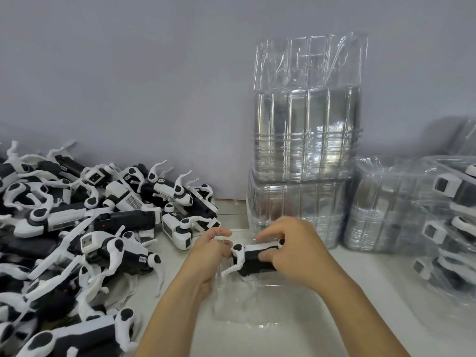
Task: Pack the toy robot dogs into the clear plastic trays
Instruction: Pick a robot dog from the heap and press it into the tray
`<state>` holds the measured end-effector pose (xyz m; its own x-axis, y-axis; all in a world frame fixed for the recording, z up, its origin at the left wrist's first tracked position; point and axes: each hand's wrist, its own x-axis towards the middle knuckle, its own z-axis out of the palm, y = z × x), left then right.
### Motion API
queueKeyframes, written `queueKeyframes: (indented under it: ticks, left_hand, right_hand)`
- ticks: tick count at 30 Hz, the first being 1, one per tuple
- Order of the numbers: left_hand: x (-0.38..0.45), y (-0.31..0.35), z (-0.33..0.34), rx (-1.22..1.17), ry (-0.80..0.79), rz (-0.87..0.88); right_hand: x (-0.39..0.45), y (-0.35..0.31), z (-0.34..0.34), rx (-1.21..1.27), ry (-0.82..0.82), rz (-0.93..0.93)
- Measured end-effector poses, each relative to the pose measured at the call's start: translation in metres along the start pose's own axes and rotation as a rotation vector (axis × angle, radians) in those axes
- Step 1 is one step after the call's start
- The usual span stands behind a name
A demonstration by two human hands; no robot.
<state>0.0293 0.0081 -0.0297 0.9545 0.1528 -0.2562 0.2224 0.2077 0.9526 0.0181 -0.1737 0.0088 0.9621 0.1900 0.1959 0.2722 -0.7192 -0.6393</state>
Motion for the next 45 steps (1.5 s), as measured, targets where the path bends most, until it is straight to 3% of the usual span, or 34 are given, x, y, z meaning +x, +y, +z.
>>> queueKeyframes:
  ticks: [6, 12, 19, 31, 45]
  left_hand:
    - [-0.003, 0.002, 0.001, 0.031, -0.027, -0.001]
    - [0.002, -0.002, -0.002, 0.051, -0.040, -0.004]
    - [0.000, -0.001, 0.000, 0.009, -0.045, 0.001]
    - [0.003, -0.001, -0.002, 0.018, -0.056, -0.026]
    - [0.003, -0.002, -0.005, -0.016, -0.045, -0.037]
  right_hand:
    - [-0.002, -0.011, 0.000, 0.041, 0.068, -0.082]
    - [-0.008, -0.029, 0.024, -0.133, 0.035, -0.142]
    - [-0.007, -0.029, 0.027, -0.136, 0.058, -0.098]
    - [-0.003, -0.023, 0.018, -0.066, -0.053, -0.016]
    - [-0.007, -0.030, 0.020, -0.144, -0.042, -0.067]
